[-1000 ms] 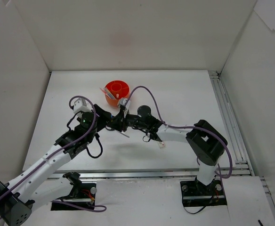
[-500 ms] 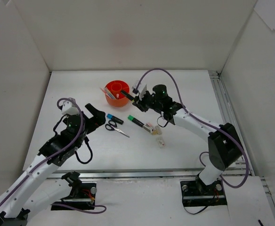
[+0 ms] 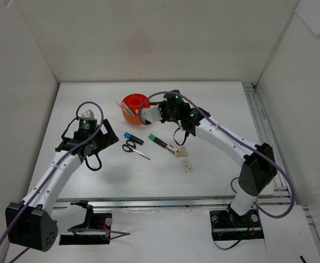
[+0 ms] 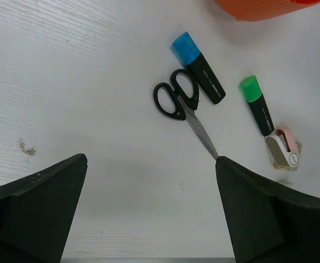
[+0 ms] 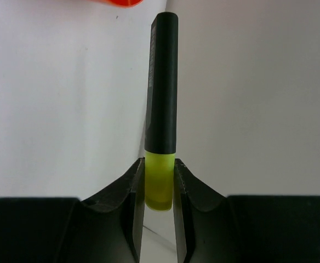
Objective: Sort the stationery into containers
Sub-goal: Place the pen in the storage box.
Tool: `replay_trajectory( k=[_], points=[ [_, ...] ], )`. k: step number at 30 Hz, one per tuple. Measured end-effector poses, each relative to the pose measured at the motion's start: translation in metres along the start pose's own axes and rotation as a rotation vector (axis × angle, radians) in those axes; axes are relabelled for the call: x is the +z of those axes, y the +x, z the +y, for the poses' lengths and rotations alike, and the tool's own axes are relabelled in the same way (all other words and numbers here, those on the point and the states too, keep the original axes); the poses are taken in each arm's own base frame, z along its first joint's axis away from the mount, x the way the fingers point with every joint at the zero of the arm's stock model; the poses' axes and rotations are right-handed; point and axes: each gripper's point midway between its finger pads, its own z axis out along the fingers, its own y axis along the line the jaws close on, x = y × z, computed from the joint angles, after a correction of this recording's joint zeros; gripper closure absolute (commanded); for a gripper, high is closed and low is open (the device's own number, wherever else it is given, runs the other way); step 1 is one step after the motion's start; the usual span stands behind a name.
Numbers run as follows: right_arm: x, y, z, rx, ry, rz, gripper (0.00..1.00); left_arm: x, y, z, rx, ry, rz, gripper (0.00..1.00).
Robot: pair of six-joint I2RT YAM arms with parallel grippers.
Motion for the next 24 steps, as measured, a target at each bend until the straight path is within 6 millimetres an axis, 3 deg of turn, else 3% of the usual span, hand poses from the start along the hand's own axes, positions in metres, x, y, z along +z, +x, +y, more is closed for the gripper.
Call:
replay_trajectory(
  k=[7, 13, 17, 24],
  points=[
    [0.053, 0.008, 0.032, -0.430, -0.176, 0.149, 1.00, 0.001, 0.004, -0.001, 0.031, 0.034, 0.040, 0.00],
    [0.096, 0.009, 0.046, -0.539, -0.245, 0.208, 1.00, 0.005, 0.002, 0.006, 0.026, 0.020, 0.046, 0.00],
    [0.102, 0.006, 0.041, -0.553, -0.236, 0.216, 1.00, 0.008, 0.003, 0.010, 0.028, 0.012, 0.058, 0.01],
    [0.097, -0.007, 0.014, -0.582, -0.178, 0.220, 1.00, 0.012, 0.006, 0.015, 0.038, 0.014, 0.071, 0.00]
  ],
)
